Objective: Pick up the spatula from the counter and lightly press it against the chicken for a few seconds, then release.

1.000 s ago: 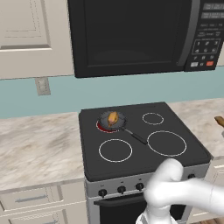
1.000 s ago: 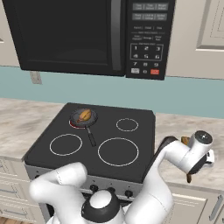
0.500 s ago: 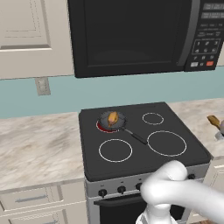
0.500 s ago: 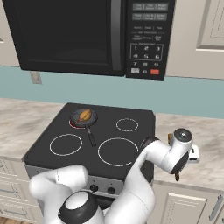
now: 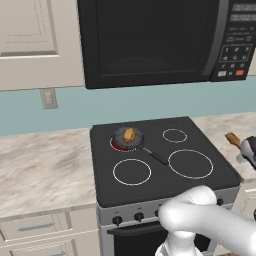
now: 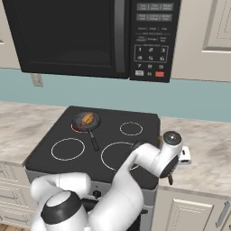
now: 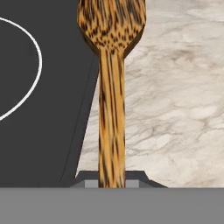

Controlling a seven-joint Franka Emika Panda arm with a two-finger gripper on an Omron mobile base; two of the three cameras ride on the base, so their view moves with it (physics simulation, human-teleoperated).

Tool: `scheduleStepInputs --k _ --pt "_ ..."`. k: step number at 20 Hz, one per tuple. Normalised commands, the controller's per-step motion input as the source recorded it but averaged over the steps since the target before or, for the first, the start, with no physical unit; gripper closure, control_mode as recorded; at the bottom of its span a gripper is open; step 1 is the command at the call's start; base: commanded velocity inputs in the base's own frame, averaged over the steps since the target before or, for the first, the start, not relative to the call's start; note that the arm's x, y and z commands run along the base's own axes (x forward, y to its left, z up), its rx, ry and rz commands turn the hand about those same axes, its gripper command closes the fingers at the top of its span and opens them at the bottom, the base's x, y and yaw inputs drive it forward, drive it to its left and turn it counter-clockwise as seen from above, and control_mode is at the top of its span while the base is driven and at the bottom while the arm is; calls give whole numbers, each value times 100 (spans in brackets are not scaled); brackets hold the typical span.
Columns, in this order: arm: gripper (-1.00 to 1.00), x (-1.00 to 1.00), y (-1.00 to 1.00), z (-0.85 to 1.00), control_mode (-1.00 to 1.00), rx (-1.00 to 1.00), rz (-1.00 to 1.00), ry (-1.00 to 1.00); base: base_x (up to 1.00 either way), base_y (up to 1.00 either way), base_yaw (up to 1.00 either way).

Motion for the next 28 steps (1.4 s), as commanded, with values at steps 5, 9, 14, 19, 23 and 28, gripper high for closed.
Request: scheduleStepInputs --k 5,9,14,19,23,28 --pt "100 0 31 9 -100 0 11 0 0 0 0" --pt "100 0 27 6 -100 0 11 5 0 0 0" --pt "100 0 32 1 -100 0 11 5 0 0 0" --pt "100 2 44 1 -100 0 6 2 0 0 0" --pt "100 0 42 3 -100 0 0 0 0 0 0" --pt "100 6 41 5 -100 0 0 0 0 0 0"
